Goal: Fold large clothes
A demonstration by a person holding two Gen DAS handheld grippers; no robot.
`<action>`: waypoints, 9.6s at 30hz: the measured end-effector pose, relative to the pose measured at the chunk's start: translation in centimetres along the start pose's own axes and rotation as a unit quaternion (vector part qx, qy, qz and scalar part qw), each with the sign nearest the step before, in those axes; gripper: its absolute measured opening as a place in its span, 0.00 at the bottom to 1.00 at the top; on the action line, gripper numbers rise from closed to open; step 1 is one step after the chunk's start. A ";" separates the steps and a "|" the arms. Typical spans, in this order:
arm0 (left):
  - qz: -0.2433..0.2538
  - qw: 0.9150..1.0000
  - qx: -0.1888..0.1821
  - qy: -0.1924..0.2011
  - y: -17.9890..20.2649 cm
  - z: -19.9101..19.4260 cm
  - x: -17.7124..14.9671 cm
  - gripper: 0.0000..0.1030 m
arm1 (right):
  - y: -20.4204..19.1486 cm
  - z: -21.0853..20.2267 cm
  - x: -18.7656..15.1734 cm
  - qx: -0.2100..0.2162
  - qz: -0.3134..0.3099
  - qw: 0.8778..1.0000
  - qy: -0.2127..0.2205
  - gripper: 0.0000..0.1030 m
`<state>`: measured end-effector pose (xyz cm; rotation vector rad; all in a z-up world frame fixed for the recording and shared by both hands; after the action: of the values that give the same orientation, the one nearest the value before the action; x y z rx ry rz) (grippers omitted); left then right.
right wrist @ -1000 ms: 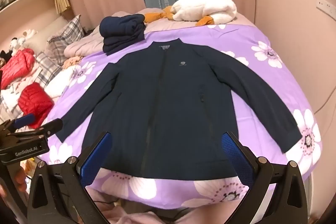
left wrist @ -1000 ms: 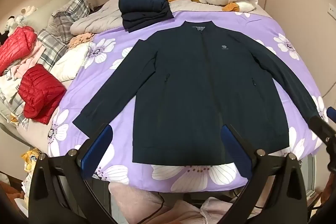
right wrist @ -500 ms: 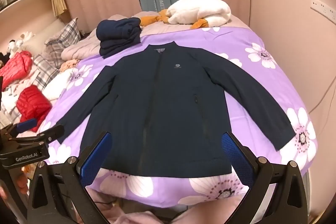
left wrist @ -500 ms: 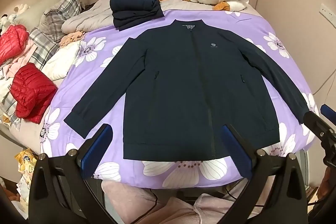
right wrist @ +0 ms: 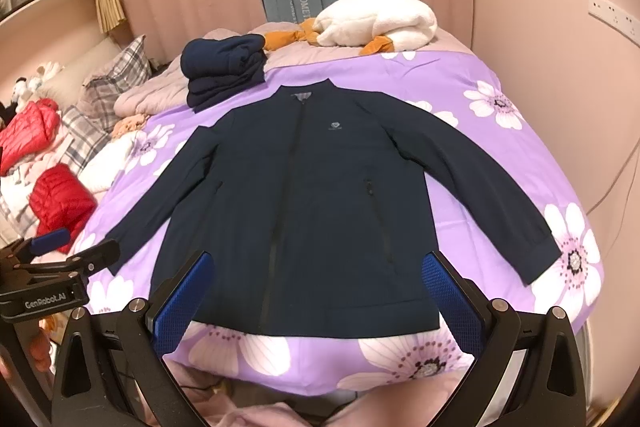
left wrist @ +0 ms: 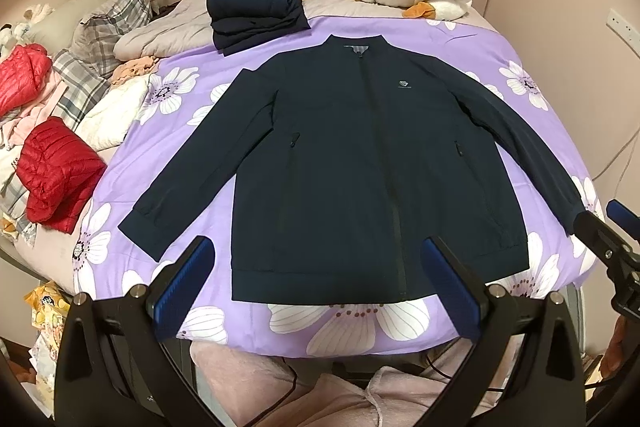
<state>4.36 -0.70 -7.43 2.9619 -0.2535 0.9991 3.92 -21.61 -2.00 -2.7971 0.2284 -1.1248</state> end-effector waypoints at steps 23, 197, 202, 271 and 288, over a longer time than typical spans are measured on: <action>0.001 1.000 0.012 0.006 -0.4 0.0 0.3 1.00 | 0.0 0.7 0.0 0.006 0.003 1.000 -0.007 1.00; -0.236 0.942 -0.237 -0.033 -6.0 26.9 14.6 0.98 | 11.9 33.3 18.1 0.096 0.160 0.982 -0.027 0.68; -0.208 0.938 -0.274 -0.033 -0.5 29.9 18.1 0.78 | 18.7 35.2 18.5 0.062 0.219 0.974 0.004 0.68; -0.532 0.821 -0.202 0.045 -25.8 12.1 -13.8 0.94 | -1.7 19.5 -1.2 0.234 0.015 0.971 -0.047 0.59; -0.615 0.739 -0.269 0.064 -29.5 16.4 -12.4 0.97 | -5.0 17.0 -3.0 0.222 -0.018 0.974 -0.050 0.59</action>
<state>9.08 29.40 -26.56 1.7907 1.0728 0.6706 14.04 -15.27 -15.37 -2.4552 -0.0763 -0.9016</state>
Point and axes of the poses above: each gripper's, at about its wrist camera, not at the fingertips, and z roughly the way its jaws point, y to its right, x to its top, the point moved 9 cm from there along z, roughly the way its jaws point, and after that the axes turned 1 degree about x, right-handed, at the moved point
